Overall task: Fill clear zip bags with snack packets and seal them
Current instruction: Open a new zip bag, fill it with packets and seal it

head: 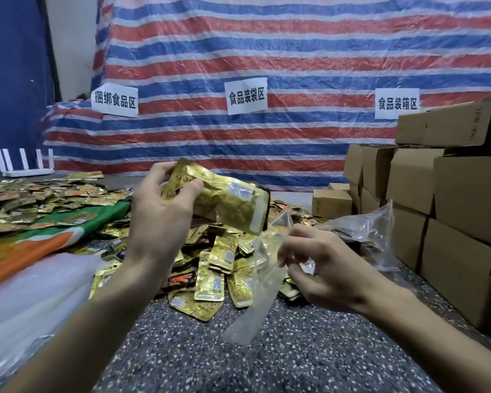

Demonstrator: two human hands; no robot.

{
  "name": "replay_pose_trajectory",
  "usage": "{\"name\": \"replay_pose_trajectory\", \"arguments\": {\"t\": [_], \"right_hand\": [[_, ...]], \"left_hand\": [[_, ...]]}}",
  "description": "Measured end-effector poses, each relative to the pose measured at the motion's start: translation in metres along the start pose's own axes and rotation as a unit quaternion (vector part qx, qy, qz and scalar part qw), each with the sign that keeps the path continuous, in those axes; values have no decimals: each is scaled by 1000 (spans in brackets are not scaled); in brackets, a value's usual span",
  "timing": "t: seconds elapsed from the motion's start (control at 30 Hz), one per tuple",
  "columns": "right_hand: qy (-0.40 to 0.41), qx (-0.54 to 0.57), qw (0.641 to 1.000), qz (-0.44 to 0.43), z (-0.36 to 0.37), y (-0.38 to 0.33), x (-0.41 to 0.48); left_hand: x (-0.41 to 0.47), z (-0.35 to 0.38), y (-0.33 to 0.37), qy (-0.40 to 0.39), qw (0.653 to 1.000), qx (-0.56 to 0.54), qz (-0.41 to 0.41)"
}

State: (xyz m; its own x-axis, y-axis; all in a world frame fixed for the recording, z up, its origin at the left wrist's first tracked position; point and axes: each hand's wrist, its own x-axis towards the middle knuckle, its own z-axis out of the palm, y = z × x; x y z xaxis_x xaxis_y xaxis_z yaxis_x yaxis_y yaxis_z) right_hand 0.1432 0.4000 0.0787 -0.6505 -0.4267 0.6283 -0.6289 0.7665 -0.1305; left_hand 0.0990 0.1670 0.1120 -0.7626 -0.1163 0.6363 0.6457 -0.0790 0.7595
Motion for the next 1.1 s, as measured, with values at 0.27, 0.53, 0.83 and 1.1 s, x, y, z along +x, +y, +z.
{"name": "replay_pose_trajectory", "arguments": {"t": [0.27, 0.53, 0.83, 1.1], "right_hand": [[53, 42, 997, -45, 11, -23, 9], [95, 57, 994, -20, 10, -17, 17], [125, 47, 989, 64, 15, -4, 9], [166, 72, 978, 108, 18, 21, -1]], "left_hand": [[-16, 18, 0, -56, 970, 225, 72], [-8, 24, -16, -192, 953, 234, 0], [6, 31, -42, -168, 977, 119, -53], [21, 5, -151, -145, 934, 276, -174]]}}
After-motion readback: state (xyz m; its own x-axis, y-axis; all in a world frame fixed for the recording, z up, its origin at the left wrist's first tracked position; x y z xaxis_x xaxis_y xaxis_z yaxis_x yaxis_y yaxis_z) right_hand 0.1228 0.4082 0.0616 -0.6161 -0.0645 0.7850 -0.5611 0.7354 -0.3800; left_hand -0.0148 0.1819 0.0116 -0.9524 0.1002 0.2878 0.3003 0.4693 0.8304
